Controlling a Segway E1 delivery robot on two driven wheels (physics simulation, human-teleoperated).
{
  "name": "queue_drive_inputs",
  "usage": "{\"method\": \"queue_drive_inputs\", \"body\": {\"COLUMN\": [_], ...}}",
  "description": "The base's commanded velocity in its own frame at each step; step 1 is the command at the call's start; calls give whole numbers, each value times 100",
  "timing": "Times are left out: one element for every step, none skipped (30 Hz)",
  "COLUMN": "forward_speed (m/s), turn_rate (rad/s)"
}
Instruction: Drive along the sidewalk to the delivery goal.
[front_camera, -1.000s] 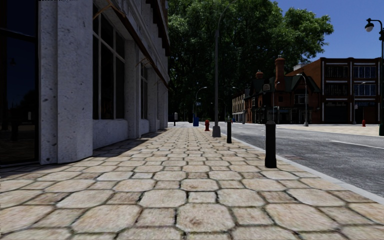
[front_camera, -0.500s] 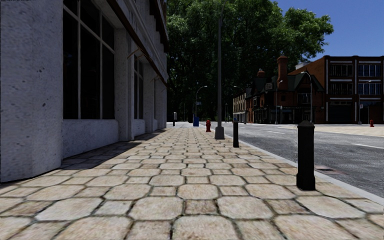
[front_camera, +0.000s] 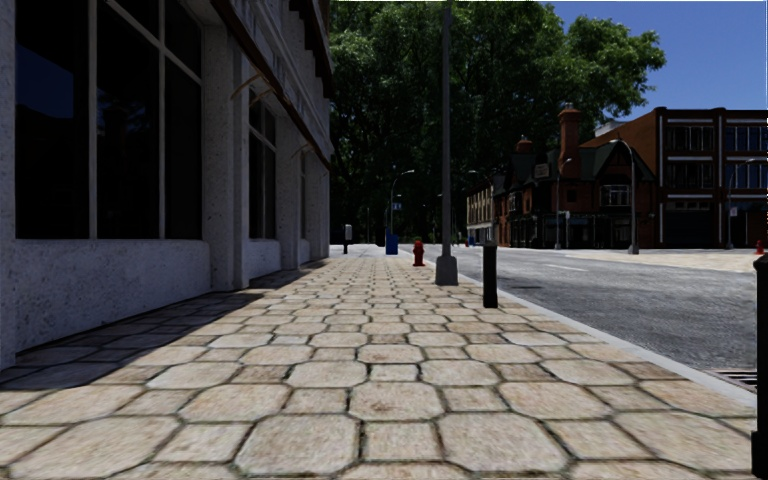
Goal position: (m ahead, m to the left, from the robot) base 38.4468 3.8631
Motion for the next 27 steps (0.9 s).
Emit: {"method": "queue_drive_inputs", "body": {"forward_speed": [200,200,200,200,200,200,200,200,200,200,200,200,200,200,200,200,200,200,200,200,200,200,200,200,200,200,200], "turn_rate": [0,0,0,0,0,0,0,0,0,0,0,0,0,0,0,0,0,0,0,0,0,0,0,0,0,0,0]}}
